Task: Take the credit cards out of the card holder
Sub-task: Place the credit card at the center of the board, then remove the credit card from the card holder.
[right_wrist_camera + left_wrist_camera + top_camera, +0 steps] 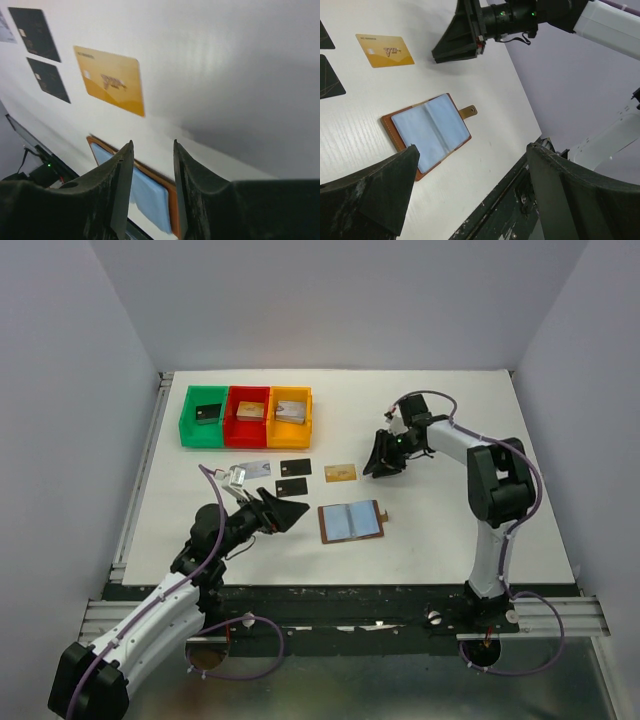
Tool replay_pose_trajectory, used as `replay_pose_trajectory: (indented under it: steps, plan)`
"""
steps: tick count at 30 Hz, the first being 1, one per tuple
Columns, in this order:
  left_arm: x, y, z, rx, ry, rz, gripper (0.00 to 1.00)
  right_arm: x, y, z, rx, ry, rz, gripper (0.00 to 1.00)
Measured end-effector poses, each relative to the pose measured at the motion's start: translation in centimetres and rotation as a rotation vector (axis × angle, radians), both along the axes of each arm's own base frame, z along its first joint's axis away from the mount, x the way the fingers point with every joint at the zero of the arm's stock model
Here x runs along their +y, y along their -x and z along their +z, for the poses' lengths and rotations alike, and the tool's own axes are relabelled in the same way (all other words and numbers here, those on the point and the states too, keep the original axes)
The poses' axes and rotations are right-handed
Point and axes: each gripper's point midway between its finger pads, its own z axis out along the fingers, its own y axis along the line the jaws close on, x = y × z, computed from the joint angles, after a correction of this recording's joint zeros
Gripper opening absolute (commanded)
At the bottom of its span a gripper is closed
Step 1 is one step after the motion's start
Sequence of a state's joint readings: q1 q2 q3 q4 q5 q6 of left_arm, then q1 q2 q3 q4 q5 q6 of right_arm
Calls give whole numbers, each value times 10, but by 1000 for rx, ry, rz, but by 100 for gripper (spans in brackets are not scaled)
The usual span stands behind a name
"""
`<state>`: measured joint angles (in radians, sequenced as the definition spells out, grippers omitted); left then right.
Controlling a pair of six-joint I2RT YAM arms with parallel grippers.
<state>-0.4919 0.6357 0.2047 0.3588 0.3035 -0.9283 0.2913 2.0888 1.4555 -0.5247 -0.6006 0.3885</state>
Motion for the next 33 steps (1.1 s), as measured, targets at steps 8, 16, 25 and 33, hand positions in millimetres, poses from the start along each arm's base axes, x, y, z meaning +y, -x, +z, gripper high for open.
replay_pose_trajectory:
  steps: [8, 16, 25, 33]
  plan:
    - [9, -6, -18, 48, -55, 59, 99, -43, 38, 76, -249, 111, -113, 65]
    - [23, -28, -56, 235, -189, 196, 99, -13, 113, 54, -325, 216, 42, 68]
    - [7, -30, -59, 295, -244, 190, 99, -49, 119, 18, -281, 399, -9, 67]
    - [-9, -25, -70, 332, -261, 124, 95, -52, 124, -9, -207, 444, 12, 54]
